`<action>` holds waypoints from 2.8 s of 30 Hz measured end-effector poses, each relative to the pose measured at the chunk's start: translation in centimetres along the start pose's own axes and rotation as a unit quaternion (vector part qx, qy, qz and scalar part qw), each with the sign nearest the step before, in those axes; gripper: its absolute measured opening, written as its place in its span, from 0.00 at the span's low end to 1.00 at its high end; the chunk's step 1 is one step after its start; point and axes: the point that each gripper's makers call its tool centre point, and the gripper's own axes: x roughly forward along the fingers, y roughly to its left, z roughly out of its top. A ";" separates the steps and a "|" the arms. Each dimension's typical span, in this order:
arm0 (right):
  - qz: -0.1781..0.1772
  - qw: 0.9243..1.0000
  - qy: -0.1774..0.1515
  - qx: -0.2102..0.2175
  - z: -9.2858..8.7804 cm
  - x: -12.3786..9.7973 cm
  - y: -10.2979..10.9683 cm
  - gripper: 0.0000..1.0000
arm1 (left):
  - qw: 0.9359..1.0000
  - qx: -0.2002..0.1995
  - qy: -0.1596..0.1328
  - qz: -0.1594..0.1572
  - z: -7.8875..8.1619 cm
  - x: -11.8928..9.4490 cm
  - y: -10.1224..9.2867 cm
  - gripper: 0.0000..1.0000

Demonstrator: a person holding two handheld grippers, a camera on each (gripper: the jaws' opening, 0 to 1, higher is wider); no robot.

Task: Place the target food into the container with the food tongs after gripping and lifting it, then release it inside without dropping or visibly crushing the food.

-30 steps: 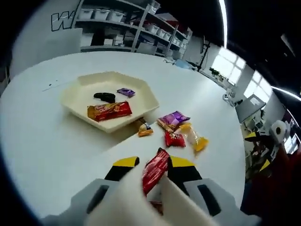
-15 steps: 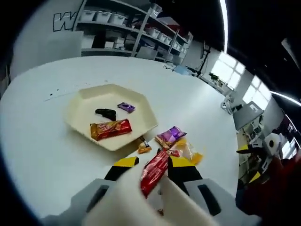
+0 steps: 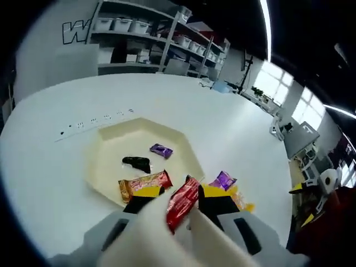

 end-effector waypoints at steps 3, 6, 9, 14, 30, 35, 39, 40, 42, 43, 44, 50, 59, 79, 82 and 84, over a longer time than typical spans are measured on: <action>-0.001 1.000 0.003 0.002 -0.1 0.0 -0.2 0.72 | 1.000 0.005 0.002 0.008 0.4 0.5 0.7 0.22; -0.001 1.000 -0.002 0.005 0.2 -0.1 -0.4 0.72 | 1.000 0.018 -0.002 0.015 0.8 0.8 1.2 0.22; -0.003 1.000 -0.003 0.004 0.3 -0.1 -0.6 0.72 | 0.999 0.032 -0.006 0.022 1.0 1.0 1.6 0.22; -0.003 1.000 0.000 0.002 0.3 0.2 -0.7 0.72 | 0.996 0.079 -0.041 0.028 2.3 0.8 2.0 0.24; 0.003 1.000 0.000 -0.010 0.7 0.2 0.1 0.72 | 0.996 0.078 -0.048 0.020 1.1 -1.0 0.7 0.26; 0.007 1.000 -0.010 -0.008 1.3 -0.1 0.7 0.72 | 0.996 0.079 -0.046 0.002 0.1 -1.1 -1.1 0.26; 0.006 1.000 -0.014 -0.009 1.4 -0.2 0.7 0.72 | 0.996 0.072 -0.041 -0.012 -1.1 -0.6 -2.4 0.25; 0.006 1.000 -0.015 -0.009 1.4 -0.3 0.8 0.72 | 0.996 0.075 -0.040 -0.020 -1.6 -0.4 -3.1 0.25; 0.007 1.000 -0.015 -0.010 1.4 -0.3 1.0 0.72 | 0.996 0.080 -0.038 -0.032 -2.2 -0.1 -4.1 0.25; 0.007 1.000 -0.015 -0.010 1.4 -0.3 1.0 0.72 | 0.995 0.080 -0.038 -0.038 -2.4 0.0 -4.5 0.26; 0.008 1.000 -0.014 -0.010 1.3 -0.3 1.1 0.72 | 0.995 0.078 -0.037 -0.044 -2.5 0.2 -4.9 0.26; 0.006 1.000 -0.016 -0.007 1.3 -0.4 1.1 0.72 | 0.996 0.064 -0.029 -0.060 -3.5 1.8 -6.0 0.26; 0.004 1.000 -0.015 -0.006 1.1 -0.6 1.0 0.72 | 0.997 0.053 0.004 -0.052 -5.7 2.7 -5.8 0.26; 0.009 1.000 -0.017 -0.006 0.8 -0.5 1.2 0.72 | 0.995 0.089 -0.016 -0.042 -4.4 2.6 -6.5 0.27; 0.008 1.000 -0.017 -0.003 0.7 -0.7 1.2 0.72 | 0.995 0.083 -0.011 -0.049 -4.8 3.4 -6.5 0.27; 0.005 1.000 -0.018 -0.002 0.7 -0.9 0.9 0.72 | 0.995 0.090 -0.005 -0.048 -5.1 3.8 -6.5 0.27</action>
